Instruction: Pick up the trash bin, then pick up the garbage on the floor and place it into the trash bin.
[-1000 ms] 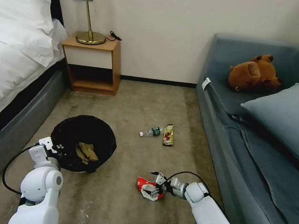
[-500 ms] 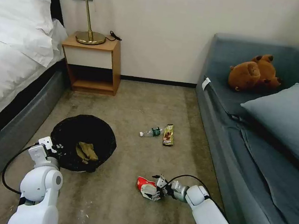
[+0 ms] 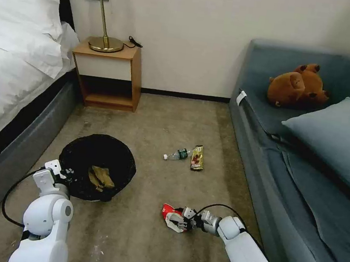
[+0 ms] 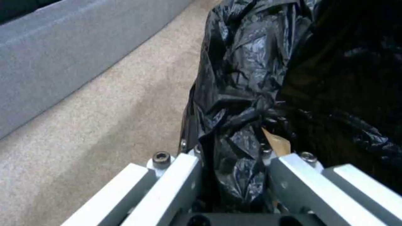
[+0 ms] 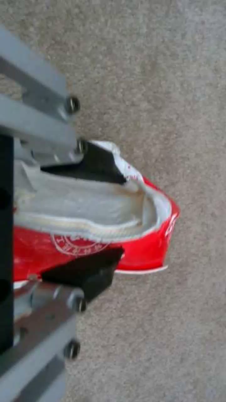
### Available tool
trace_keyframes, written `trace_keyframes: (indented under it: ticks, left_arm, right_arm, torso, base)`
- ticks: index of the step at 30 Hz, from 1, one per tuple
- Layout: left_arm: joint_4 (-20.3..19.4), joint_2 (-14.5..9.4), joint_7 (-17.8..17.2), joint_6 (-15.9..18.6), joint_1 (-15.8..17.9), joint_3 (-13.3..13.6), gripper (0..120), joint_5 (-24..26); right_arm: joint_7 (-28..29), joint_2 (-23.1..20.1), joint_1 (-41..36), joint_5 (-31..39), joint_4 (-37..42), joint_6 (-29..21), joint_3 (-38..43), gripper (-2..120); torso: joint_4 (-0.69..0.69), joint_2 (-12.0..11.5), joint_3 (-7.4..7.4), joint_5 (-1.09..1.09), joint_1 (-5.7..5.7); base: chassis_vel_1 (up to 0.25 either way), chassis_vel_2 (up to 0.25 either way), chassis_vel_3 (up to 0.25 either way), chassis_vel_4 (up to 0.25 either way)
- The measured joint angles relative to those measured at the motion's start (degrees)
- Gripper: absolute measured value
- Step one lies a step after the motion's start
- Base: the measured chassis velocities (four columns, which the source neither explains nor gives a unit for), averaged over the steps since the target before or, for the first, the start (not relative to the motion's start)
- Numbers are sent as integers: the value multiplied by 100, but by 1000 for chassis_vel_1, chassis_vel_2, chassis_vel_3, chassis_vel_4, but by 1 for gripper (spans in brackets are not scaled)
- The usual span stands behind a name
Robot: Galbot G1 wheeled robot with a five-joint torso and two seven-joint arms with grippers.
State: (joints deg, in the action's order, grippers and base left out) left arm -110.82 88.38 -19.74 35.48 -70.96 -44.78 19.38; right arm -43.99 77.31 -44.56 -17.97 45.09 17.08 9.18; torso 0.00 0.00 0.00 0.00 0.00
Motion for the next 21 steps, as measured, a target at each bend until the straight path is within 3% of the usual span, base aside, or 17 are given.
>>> trace_keyframes:
  ticks: [8, 10, 21]
  left_arm:
    - [0, 12, -3, 0, 7, 4, 3, 4]
    - [8, 13, -4, 0, 0, 1, 3, 5]
    - [23, 17, -8, 0, 7, 1, 3, 7]
  right_arm:
    - [2, 1, -16, 16, 10, 18, 8, 13]
    - [2, -4, -18, 32, 40, 19, 9, 0]
    - [4, -19, -47, 83, 114, 48, 2, 0]
  torso:
    - [0, 0, 0, 0, 0]
    - [0, 0, 0, 0, 0]
    - [0, 0, 0, 0, 0]
  base:
    - [0, 0, 0, 0]
    - [0, 0, 0, 0]
    - [0, 0, 0, 0]
